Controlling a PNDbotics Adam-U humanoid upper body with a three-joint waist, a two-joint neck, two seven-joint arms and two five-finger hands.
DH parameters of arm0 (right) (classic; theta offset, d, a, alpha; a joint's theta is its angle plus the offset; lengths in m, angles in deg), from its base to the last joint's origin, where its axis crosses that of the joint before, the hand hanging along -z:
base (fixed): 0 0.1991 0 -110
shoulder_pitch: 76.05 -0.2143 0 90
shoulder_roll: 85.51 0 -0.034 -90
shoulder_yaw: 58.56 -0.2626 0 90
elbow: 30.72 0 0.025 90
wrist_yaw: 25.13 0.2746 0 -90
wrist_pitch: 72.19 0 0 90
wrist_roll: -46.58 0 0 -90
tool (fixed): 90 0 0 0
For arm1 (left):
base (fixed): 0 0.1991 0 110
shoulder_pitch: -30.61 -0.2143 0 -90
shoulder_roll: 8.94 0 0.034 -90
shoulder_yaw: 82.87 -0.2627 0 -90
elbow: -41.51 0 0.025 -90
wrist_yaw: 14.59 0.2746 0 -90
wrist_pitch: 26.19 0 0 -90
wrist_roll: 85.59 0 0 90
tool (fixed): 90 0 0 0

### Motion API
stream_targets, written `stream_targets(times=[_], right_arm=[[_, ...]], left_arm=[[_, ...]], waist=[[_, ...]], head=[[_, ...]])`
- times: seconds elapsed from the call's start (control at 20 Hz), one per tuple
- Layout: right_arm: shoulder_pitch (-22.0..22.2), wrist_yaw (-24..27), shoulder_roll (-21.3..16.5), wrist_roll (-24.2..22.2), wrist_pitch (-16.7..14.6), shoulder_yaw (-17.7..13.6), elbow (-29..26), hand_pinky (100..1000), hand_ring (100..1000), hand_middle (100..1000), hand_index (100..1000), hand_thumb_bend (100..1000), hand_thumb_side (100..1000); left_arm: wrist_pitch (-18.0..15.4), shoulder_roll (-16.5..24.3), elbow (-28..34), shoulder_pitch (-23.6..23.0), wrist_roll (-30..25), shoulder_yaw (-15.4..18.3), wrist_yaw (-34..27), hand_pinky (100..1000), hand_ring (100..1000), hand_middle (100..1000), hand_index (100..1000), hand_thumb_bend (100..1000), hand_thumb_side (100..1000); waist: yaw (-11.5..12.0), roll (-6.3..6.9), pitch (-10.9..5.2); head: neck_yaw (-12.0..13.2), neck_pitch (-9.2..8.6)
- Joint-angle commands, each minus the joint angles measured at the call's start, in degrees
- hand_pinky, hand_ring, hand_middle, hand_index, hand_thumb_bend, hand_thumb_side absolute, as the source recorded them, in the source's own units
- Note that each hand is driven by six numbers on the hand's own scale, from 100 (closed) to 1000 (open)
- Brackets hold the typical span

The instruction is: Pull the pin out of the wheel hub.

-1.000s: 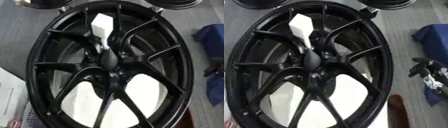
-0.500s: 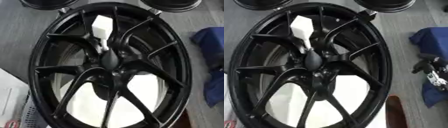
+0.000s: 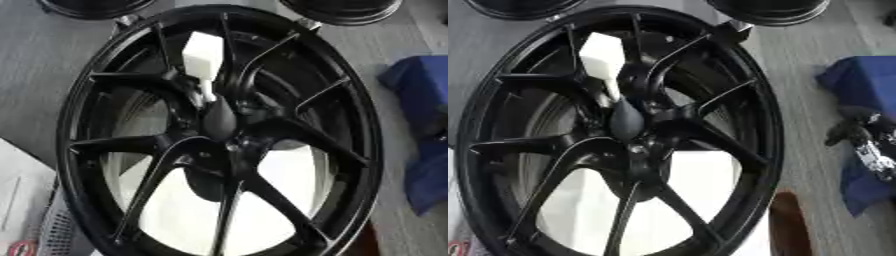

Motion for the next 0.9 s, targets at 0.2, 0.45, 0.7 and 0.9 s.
stream_targets(times=[0.2,0.45,0.7,0.9], right_arm=[[-0.04,0.24,-1.63,-0.2,-0.14,-0.34,-0.89,749,581,579,834,100,636],[-0.09,0.21,-1.7,-0.36,-0.16,-0.19,-0.85,749,580,579,833,100,635],[0.0,0.17,-1.83,-0.42,-0.32,-0.1,-0.82,748,578,578,832,100,634],[0.0,0.11,-2.15,-0.5,-0.44,0.09,-0.78,747,575,574,831,100,634]], left_arm=[[-0.31,1.8,2.61,1.05,-1.05,0.28,-3.83,868,836,773,862,100,273],[-0.83,1.84,3.1,1.27,-0.43,0.35,0.5,920,879,786,822,100,214],[1.09,2.48,3.2,1.32,0.14,0.0,6.04,942,908,819,868,100,175],[-4.36,6.04,0.62,1.33,-17.81,-4.03,28.0,982,960,892,948,544,435]], waist=[[-0.19,0.33,-1.67],[-0.19,0.3,-1.65],[-0.12,0.26,-1.7],[-0.1,0.49,-1.78]], head=[[0.27,-0.37],[0.14,-0.46],[0.09,-0.5],[0.05,-0.61]])
